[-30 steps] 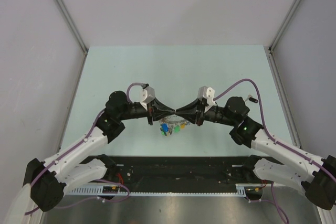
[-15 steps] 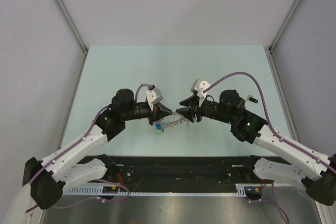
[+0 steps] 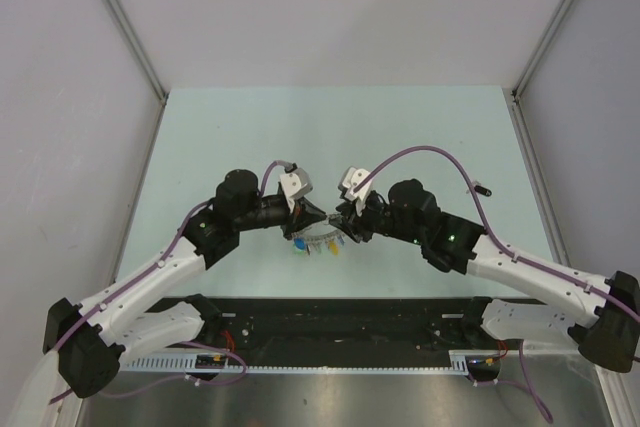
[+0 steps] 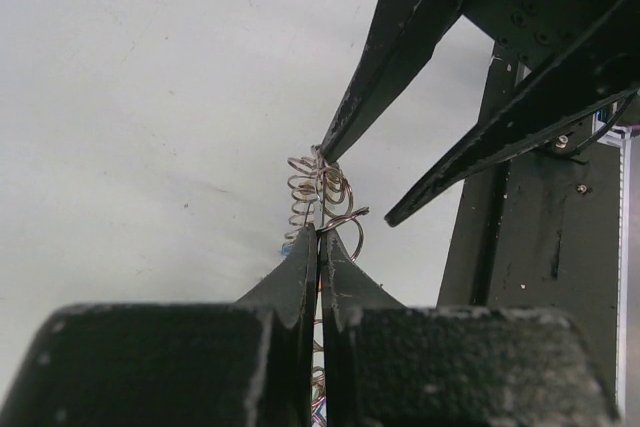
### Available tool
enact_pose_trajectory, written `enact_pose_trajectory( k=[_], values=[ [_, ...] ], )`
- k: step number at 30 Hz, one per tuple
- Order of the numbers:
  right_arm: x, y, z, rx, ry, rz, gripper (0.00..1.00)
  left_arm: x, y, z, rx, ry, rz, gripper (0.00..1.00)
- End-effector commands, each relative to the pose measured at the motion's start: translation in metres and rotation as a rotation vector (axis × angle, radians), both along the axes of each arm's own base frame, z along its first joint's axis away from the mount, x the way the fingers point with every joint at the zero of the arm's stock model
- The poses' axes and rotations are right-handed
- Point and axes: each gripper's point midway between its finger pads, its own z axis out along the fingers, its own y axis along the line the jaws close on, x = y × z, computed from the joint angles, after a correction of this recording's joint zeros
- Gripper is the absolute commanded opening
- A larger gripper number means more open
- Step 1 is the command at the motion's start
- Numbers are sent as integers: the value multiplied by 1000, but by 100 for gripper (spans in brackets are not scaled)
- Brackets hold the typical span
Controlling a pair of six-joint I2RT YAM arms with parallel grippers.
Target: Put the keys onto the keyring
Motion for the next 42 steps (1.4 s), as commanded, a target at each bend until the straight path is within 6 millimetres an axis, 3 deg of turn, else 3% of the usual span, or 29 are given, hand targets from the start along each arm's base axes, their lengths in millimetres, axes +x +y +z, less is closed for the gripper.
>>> enact_pose_trajectory(
  k=[1, 10, 14, 17, 19, 23, 27, 29, 33, 42],
  values=[
    [8, 7, 19, 31, -56, -12, 39, 4, -7, 42, -72, -108, -19, 0],
    [11, 13, 16, 31, -56, -5, 29, 3, -7, 42, -74, -109, -24, 0],
    [10, 12, 18, 36, -59, -4, 6, 4, -7, 43, -73, -113, -20, 0],
    [8, 9, 23, 47, -63, 0, 0, 4, -5, 43, -68, -127, -17, 0],
    [7, 6, 27, 57, -66, -2, 0, 4, -3, 46, -67, -149, -9, 7],
    [7, 1, 38, 86, -78, 9, 0, -3, 0, 54, -83, -186, -30, 32],
    [8, -6, 52, 134, -94, 39, 0, -16, 4, 70, -135, -251, -68, 50],
    [6, -11, 60, 165, -99, 71, 0, -13, 8, 76, -163, -295, -39, 58],
    [7, -20, 73, 211, -125, 123, 0, -6, 16, 86, -200, -337, 29, 64],
    [-10, -24, 74, 226, -120, 309, 0, -4, 12, 88, -250, -341, 27, 66]
  ],
)
